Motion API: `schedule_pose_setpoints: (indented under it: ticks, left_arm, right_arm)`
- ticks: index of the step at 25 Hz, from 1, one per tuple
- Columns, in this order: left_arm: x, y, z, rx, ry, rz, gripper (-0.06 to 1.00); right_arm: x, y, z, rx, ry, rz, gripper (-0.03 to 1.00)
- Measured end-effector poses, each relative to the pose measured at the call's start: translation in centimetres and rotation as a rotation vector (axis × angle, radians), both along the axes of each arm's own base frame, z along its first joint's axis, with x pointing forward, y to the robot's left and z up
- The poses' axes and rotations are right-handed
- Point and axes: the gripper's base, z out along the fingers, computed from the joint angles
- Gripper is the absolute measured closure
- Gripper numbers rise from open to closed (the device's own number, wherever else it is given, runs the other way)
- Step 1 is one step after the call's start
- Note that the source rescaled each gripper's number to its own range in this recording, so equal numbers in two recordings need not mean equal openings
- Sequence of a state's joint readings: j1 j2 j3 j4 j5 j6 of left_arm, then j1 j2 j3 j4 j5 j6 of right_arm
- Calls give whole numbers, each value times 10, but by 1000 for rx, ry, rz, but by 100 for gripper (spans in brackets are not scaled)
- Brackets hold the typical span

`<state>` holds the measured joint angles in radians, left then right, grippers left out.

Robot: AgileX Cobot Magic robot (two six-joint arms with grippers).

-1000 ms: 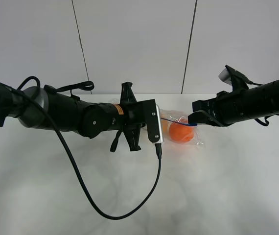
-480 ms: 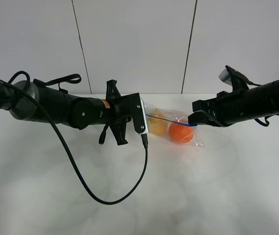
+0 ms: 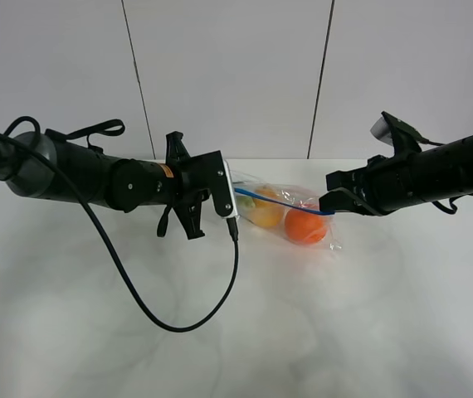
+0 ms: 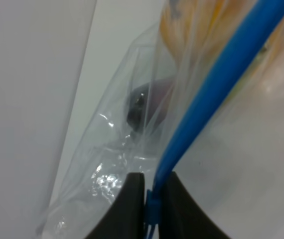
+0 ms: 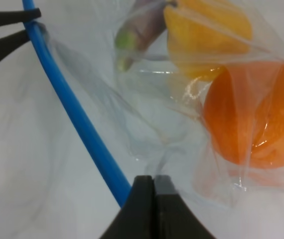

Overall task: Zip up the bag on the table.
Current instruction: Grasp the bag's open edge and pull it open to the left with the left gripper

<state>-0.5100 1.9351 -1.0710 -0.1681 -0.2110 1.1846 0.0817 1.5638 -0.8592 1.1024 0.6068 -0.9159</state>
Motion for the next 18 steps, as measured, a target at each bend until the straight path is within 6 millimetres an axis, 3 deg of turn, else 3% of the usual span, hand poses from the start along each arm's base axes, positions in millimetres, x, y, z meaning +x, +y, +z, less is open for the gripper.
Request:
schedule_pose_setpoints:
  ticks: [18]
  left_arm:
    - [14, 27, 0, 2, -1, 72, 94]
  right_arm:
    - [0, 0, 0, -7, 3, 3, 97]
